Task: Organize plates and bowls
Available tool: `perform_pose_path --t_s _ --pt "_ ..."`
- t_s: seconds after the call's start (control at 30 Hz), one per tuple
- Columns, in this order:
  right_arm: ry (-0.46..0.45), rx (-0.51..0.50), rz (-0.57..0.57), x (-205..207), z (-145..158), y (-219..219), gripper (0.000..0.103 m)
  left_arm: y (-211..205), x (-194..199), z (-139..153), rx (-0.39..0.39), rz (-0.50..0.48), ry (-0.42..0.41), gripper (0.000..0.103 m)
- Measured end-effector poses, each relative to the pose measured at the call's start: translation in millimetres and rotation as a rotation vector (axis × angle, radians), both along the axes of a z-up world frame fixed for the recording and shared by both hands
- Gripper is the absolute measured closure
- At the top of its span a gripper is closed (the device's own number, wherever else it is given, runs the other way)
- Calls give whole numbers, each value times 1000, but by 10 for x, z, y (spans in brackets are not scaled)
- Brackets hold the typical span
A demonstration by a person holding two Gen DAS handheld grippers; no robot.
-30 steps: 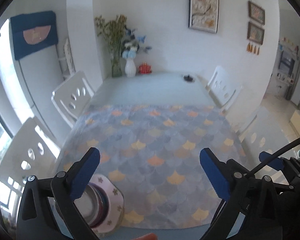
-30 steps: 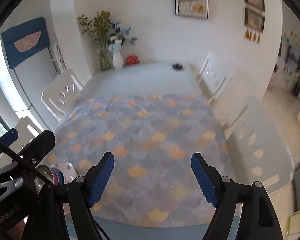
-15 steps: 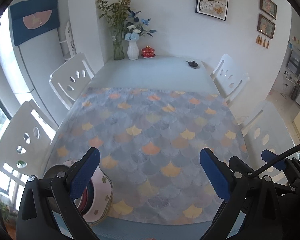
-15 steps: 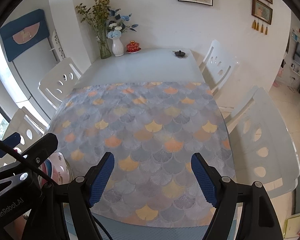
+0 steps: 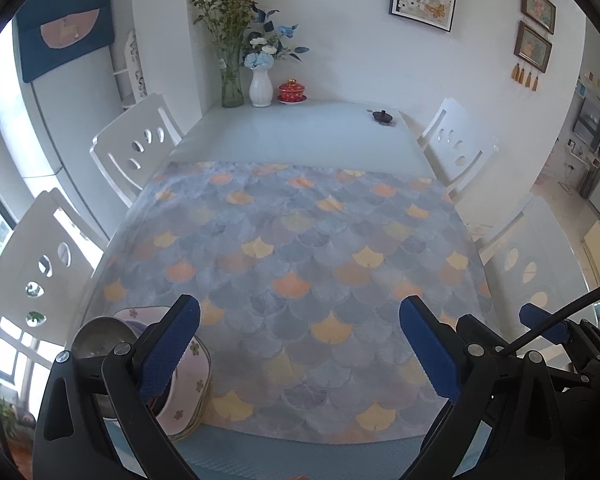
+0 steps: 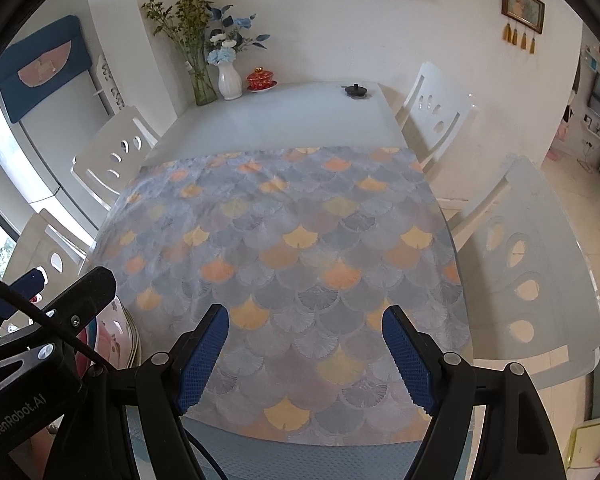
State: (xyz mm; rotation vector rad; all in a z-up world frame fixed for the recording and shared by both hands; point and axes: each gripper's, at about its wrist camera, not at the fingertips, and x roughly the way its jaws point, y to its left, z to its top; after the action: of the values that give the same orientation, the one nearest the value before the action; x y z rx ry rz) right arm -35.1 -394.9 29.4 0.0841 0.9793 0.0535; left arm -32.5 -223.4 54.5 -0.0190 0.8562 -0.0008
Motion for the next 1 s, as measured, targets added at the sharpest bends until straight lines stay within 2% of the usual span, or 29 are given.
perform_pose_path --t_s 0.47,1.0 --pt "5 -6 -12 92 -4 -62 26 -113 106 9 24 -8 -8 3" --pt "44 -9 -10 258 -115 -80 26 -132 308 -116 26 -4 42 3"
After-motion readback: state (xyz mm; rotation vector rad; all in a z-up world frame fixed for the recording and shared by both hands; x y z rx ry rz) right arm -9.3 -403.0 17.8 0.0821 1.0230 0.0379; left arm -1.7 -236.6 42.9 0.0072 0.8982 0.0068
